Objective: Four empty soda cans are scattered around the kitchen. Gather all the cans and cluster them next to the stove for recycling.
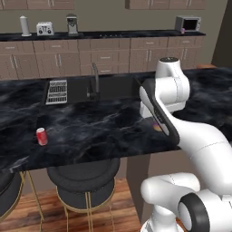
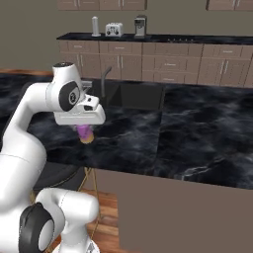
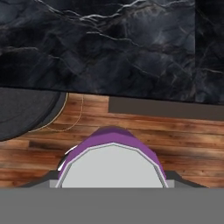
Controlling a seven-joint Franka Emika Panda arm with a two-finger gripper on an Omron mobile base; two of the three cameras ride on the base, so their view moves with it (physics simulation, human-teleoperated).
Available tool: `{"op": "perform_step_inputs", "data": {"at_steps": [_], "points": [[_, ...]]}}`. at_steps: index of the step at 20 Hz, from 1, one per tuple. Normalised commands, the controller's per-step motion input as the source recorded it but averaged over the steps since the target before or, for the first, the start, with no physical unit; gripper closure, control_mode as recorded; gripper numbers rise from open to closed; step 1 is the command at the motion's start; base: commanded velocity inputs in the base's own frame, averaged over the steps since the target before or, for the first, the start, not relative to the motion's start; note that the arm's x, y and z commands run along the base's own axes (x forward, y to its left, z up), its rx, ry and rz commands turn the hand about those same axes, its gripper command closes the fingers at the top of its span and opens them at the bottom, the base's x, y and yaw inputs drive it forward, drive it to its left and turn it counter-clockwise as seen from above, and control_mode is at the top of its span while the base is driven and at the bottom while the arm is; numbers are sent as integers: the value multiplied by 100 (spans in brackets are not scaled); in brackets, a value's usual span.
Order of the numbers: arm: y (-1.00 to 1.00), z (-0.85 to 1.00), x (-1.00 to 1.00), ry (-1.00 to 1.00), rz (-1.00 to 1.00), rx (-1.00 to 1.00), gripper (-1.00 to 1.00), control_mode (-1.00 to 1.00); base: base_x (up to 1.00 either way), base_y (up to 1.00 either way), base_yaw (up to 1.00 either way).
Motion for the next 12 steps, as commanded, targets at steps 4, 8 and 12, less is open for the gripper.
{"op": "perform_step_inputs", "data": {"at_steps": [4,8,12], "points": [[0,0,0,0,0,0,100,100,-33,-12,0],[0,0,0,0,0,0,100,100,-2,-9,-1],[0,0,0,0,0,0,100,100,-9,-24,1]]}}
